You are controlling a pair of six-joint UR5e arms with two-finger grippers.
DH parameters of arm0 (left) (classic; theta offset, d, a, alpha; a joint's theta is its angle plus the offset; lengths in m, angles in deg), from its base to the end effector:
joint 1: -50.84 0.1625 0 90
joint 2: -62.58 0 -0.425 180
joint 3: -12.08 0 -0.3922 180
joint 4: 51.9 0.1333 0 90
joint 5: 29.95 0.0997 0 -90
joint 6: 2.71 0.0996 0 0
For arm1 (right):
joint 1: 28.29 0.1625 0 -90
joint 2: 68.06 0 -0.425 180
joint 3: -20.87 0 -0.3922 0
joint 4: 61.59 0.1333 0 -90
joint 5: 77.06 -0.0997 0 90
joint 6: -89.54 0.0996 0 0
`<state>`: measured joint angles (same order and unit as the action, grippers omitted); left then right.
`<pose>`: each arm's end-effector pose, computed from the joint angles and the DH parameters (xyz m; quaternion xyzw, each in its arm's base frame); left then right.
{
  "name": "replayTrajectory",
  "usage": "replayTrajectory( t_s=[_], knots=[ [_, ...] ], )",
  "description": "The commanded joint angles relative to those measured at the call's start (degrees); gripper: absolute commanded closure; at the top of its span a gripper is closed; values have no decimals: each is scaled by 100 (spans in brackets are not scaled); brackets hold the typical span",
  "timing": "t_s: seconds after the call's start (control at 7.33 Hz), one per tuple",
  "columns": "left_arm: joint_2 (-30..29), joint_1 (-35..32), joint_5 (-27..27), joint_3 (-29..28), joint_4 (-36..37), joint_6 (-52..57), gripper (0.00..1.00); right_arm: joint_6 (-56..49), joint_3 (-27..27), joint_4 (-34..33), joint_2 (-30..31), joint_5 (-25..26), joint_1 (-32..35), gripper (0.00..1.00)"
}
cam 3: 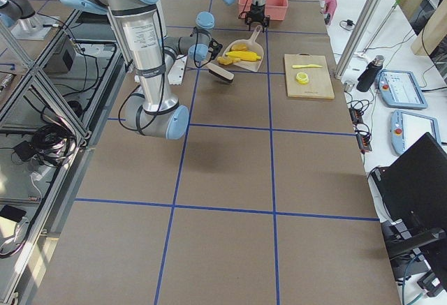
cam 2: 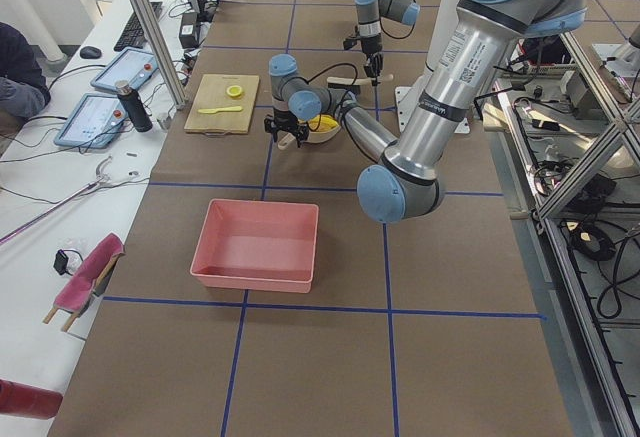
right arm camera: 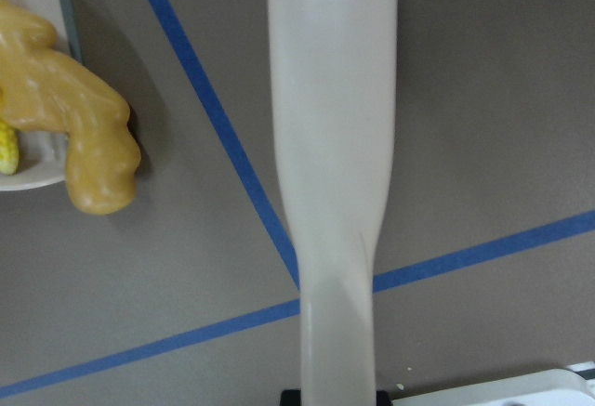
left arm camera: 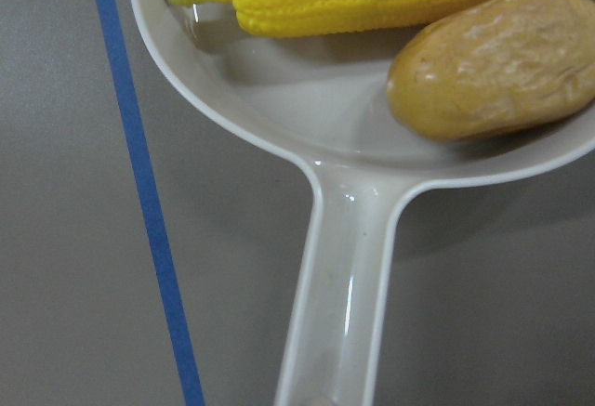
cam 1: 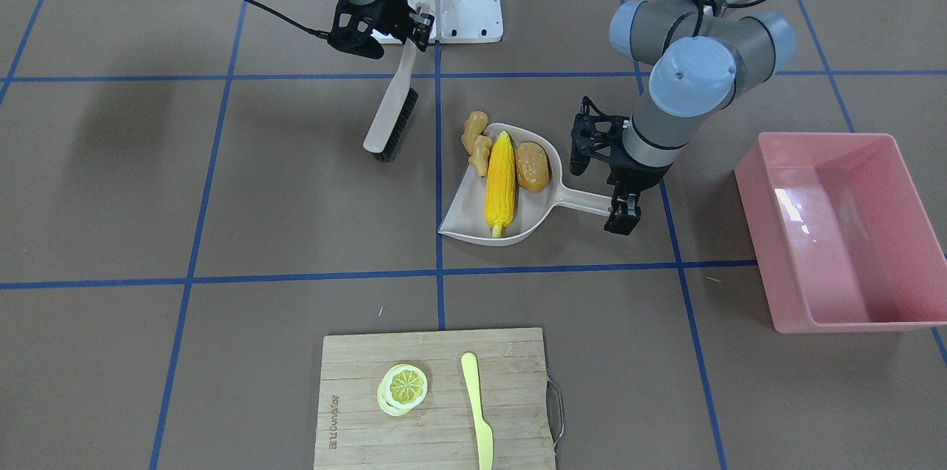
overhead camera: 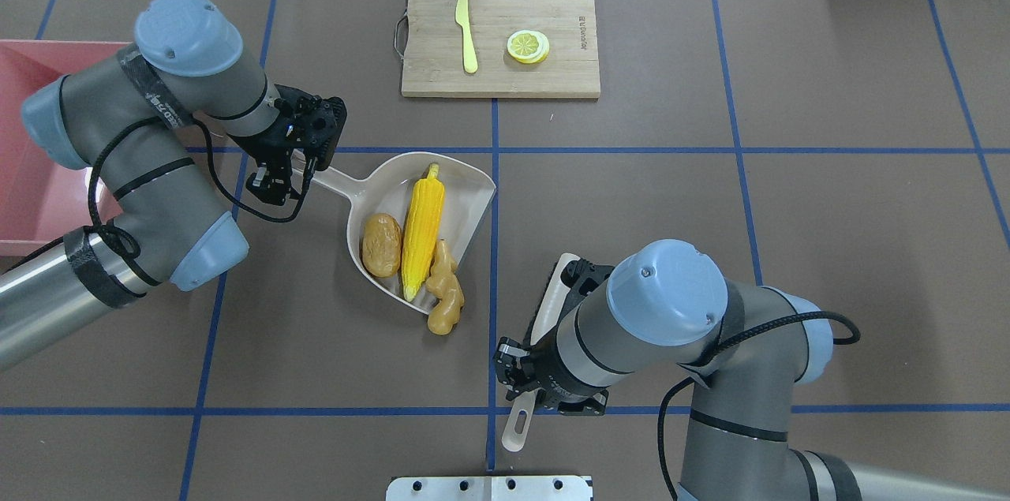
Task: Sweep and dump trash into bin
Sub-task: 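Draw the brush back toward the robot with the right gripper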
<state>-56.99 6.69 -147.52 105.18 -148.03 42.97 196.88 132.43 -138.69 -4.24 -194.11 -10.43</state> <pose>0.4221 -0.5313 0.3268 0.3223 0.2252 0.7116 0.5823 -0.5226 -0.2609 0.2102 -0.1997 -0.4917 0.1412 0.8357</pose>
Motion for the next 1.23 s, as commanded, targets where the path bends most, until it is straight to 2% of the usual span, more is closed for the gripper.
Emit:
replayTrajectory(
  t_s=[0.0,0.14,0.27,0.55,1.09],
  knots=[
    [-5,3,-3,-20,-11,3,26,-231,217,-402,78,-54,130,100],
    [3,3,-11,-20,-19,3,31,-258,243,-437,122,-46,148,100],
    [-5,3,-3,-29,-19,3,44,-258,295,-464,192,-54,139,100],
    [-5,3,-3,-46,-37,3,61,-345,278,-490,184,-54,78,100],
    [-14,12,-3,-37,-20,-6,70,-460,419,-1376,-44,-46,-150,100]
  ],
)
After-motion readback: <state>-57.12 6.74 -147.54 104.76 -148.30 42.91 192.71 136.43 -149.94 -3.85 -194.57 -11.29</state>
